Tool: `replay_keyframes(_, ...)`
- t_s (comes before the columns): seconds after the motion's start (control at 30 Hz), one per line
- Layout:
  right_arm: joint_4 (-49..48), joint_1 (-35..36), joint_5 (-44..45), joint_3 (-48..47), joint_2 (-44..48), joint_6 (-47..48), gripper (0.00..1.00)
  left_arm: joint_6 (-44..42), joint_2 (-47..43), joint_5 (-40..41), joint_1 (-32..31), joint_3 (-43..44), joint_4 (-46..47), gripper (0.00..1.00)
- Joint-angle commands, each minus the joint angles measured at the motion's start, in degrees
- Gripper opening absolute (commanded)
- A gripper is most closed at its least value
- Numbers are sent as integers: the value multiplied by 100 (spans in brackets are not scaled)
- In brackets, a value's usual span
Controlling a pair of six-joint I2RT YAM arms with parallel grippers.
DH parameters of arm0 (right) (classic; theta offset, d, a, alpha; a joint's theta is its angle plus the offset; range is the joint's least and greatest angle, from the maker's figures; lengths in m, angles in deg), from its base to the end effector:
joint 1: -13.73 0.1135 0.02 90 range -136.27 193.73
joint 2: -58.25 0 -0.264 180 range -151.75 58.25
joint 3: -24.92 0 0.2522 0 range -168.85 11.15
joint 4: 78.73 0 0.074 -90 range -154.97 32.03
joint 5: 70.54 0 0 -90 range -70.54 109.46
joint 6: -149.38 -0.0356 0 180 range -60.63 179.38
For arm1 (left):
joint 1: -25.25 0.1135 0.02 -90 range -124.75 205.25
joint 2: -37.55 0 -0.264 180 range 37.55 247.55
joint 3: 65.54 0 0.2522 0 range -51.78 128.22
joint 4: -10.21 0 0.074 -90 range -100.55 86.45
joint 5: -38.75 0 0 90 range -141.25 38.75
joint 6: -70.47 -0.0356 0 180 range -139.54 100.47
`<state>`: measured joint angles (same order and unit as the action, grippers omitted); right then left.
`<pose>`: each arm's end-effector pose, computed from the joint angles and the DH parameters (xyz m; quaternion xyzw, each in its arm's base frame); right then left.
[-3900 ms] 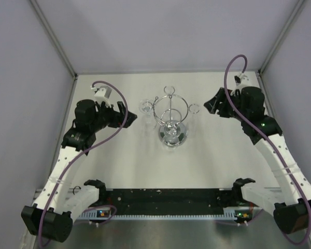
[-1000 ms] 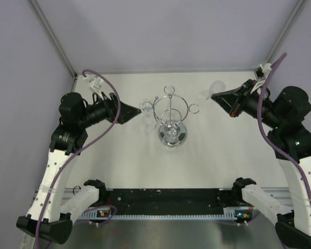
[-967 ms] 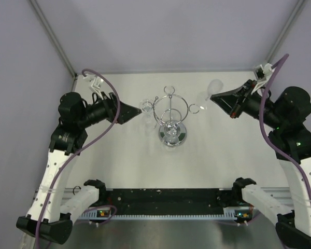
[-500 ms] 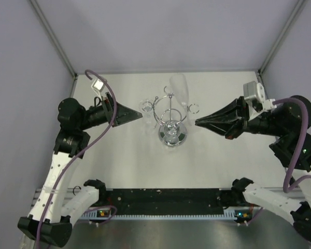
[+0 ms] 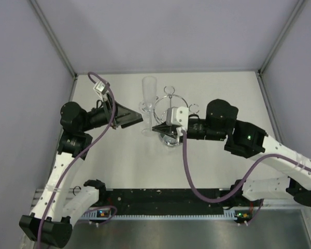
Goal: Take the wine glass off the wine glass rack
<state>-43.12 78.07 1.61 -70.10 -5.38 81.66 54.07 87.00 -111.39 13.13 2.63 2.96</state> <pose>0.0879 0.2081 0.4735 -0.5733 0.4542 0.3474 0.5868 0.1667 -0.0674 0.4133 0.0535 0.6691 -0.6882 0.2754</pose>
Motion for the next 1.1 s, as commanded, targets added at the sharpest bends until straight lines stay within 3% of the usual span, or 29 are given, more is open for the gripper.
replay_keyframes(0.0,-540,307,1037,83,-43,716,0,58,-76,37,-10,-132,360,98)
replay_keyframes(0.27,-1112,404,1143,409,-192,874,0,-4,47,2,-10,-326,500,98)
replay_keyframes(0.77,-1165,633,958,426,-580,1015,0,172,152,-77,-10,-502,1116,97)
replay_keyframes(0.93,-1253,677,958,523,-571,988,0,365,196,-103,-10,-589,1336,80)
replay_keyframes(1.07,-1200,686,932,540,-588,988,0,383,196,-103,-10,-590,1345,58)
